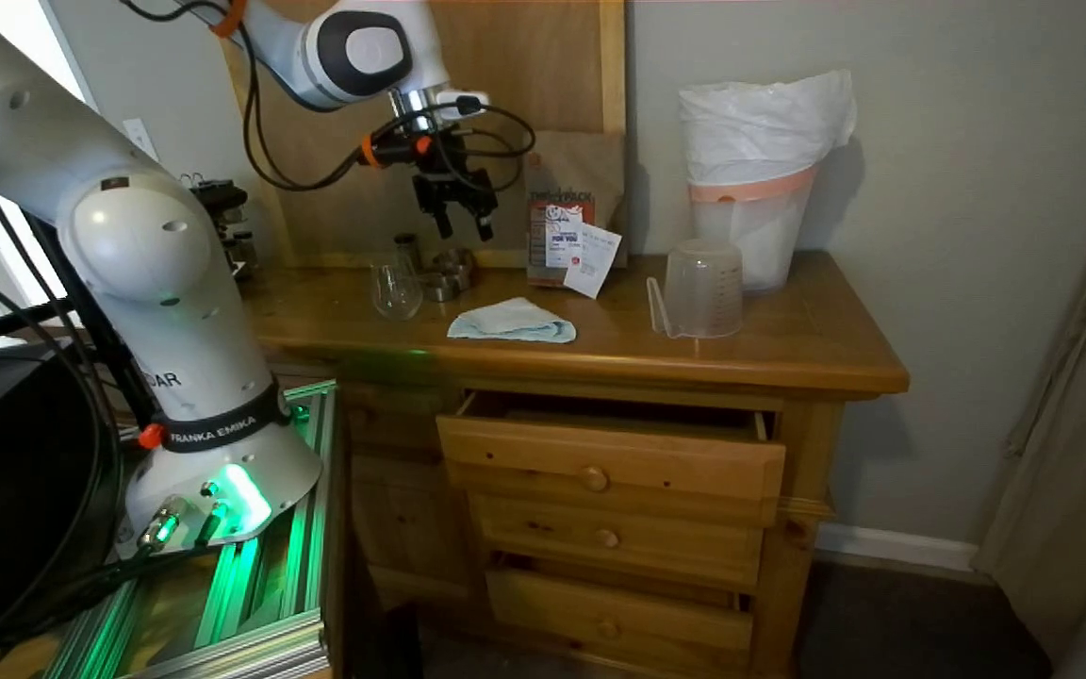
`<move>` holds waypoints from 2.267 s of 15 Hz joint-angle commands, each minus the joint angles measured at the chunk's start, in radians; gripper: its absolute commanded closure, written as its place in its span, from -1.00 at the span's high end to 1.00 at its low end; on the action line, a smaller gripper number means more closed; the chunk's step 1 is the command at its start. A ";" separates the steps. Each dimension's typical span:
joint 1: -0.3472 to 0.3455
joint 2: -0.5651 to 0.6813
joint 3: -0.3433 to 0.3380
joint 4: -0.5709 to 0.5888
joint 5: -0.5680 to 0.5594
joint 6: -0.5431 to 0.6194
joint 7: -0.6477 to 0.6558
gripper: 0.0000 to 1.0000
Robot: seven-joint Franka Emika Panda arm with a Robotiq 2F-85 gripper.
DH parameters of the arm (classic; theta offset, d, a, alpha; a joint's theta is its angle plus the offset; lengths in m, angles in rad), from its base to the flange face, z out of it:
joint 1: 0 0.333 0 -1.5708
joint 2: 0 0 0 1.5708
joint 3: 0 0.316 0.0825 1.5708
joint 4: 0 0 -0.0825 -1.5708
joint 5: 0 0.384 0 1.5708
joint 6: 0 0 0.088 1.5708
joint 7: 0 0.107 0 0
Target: Unfold the towel then lay it out on the counter.
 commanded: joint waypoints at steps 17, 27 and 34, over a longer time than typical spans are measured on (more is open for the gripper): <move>-0.010 0.221 -0.059 -0.007 -0.067 0.068 -0.179 1.00; 0.012 0.264 -0.061 -0.005 -0.093 0.098 -0.356 1.00; 0.002 0.320 -0.044 -0.006 -0.139 0.100 -0.349 1.00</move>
